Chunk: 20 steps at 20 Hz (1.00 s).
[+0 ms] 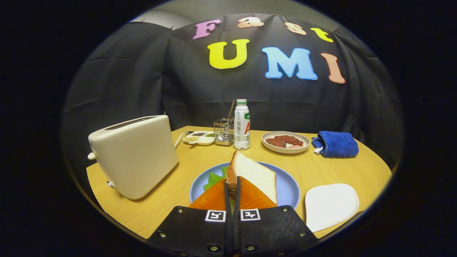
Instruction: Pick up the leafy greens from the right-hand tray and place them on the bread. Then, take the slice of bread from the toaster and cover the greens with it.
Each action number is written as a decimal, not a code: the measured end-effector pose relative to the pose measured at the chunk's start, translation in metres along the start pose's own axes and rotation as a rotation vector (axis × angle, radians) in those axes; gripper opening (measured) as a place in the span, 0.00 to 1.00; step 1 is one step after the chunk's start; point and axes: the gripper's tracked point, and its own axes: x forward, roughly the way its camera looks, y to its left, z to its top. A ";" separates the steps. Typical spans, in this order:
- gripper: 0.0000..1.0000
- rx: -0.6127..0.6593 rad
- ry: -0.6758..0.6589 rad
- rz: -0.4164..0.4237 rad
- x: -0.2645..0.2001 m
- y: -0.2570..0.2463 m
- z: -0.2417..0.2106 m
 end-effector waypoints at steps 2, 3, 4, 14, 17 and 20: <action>0.01 -0.002 0.022 0.014 0.003 0.004 -0.007; 0.01 -0.002 0.036 0.021 0.005 0.006 -0.011; 0.01 -0.002 0.052 0.028 0.007 0.009 -0.016; 0.01 0.023 0.108 0.039 0.013 0.014 -0.023; 0.01 -0.009 0.083 0.017 0.010 0.014 -0.018; 0.06 -0.019 0.081 0.010 0.011 0.014 -0.020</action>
